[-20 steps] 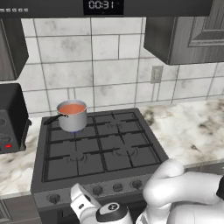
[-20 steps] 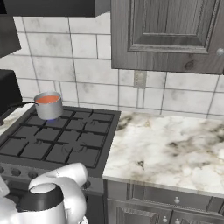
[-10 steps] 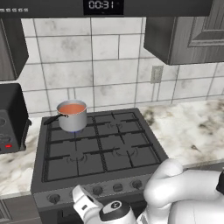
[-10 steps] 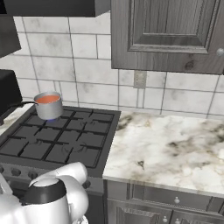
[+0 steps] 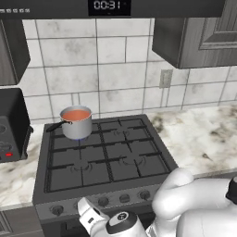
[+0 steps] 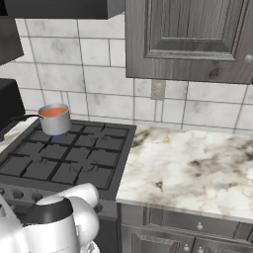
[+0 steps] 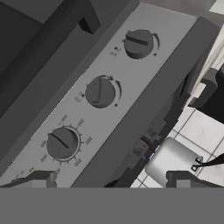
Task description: Wait until the marinara sauce is simmered to a deep red color and then turn off the stove.
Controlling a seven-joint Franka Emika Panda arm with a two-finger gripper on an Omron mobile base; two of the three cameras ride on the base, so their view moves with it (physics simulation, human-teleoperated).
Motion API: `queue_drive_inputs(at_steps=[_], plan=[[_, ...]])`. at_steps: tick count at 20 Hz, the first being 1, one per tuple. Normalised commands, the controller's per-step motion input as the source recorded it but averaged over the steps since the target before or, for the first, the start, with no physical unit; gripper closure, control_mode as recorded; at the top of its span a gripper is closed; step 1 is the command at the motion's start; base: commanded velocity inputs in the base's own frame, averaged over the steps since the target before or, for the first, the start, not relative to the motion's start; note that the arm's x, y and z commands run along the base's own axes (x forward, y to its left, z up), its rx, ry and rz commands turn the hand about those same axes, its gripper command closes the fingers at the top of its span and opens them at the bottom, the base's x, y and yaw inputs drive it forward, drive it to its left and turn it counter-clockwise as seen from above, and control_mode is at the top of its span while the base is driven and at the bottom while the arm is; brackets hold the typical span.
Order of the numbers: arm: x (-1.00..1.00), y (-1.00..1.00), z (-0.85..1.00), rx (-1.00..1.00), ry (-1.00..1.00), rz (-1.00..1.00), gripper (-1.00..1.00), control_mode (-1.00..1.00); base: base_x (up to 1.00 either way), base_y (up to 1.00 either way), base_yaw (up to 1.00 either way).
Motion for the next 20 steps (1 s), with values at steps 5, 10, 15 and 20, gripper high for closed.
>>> queue_drive_inputs(at_steps=[5, 10, 15, 20], plan=[[0.0, 0.13, -0.08, 0.0, 0.0, 0.0, -1.0, -1.0, 0.0, 0.0, 0.0], [0.0, 0.09, -0.01, 0.0, 0.0, 0.0, -1.0, -1.0, 0.0, 0.0, 0.0], [0.0, 0.01, 0.0, 0.0, -0.03, 0.0, -1.0, -1.0, 0.0, 0.0, 0.0], [0.02, 0.0, -0.03, 0.0, -0.06, -0.01, -1.0, -1.0, 0.0, 0.0, 0.0]])
